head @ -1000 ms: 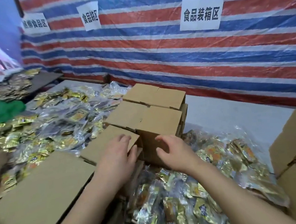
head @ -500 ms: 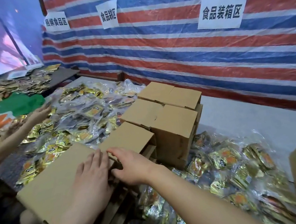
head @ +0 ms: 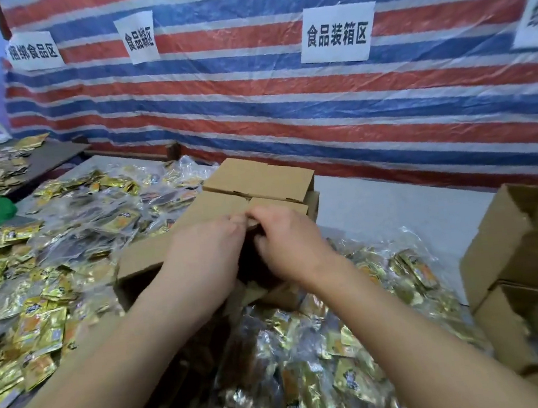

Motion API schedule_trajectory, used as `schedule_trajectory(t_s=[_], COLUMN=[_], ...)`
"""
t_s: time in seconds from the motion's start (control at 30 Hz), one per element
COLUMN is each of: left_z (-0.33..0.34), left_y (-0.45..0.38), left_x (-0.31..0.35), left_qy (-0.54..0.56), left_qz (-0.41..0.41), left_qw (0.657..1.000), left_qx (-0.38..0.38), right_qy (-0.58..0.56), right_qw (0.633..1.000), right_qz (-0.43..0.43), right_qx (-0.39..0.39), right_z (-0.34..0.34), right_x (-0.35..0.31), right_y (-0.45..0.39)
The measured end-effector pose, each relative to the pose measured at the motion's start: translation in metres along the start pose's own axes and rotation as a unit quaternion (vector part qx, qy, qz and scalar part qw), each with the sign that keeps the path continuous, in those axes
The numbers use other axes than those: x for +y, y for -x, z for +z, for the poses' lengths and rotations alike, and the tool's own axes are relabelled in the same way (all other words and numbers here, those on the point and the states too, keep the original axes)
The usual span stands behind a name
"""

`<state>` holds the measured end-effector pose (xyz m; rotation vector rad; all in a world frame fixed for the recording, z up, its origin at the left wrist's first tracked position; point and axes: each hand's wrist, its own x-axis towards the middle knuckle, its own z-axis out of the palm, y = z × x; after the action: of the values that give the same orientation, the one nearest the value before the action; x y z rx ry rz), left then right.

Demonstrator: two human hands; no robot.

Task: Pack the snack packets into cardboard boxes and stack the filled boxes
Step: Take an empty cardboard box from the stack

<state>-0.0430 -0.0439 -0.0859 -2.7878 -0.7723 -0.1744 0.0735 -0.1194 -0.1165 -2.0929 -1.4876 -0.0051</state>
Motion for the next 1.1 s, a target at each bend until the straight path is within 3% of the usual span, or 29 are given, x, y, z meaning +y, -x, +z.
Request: schedule_trajectory(t_s=[0.17,0.33,0.47,0.67,0.93,1.1], left_z=[-0.006,0.032,0.067,0.128,0.199,0.231], left_y=[-0.044,-0.056,-0.052,-0.025,0.024,0.051], left_x=[0.061,0.11,0.141,0.168,0.168,0.166], left_qy=[0.087,0.231,0.337,0.376,0.349,0.349], left_qz=[0.071,0.122,0.135,0.139,0.119,0.095], left_qw=[0.992,0.965,0.927,0.896,0.883,0.881], left_qx=[0.057,-0.029,-0.093,-0.19,-0.291,-0.305], right_qy=[0.091,0.117,0.097,0.084,0.056,0.055], right_qw=[0.985,0.948,0.924,0.896,0.908,0.903], right_qz=[0.147,0.294,0.359,0.404,0.389,0.393], right_qx=[0.027,-0.03,-0.086,-0.162,-0.148,-0.165], right_z=[-0.068,-0.105,-0.101,-0.054,0.038,0.084], right_x=[0.079,0.144,0.167,0.182,0.177,0.176], right_y=[0.05,0.125,0.165,0.212,0.255,0.282])
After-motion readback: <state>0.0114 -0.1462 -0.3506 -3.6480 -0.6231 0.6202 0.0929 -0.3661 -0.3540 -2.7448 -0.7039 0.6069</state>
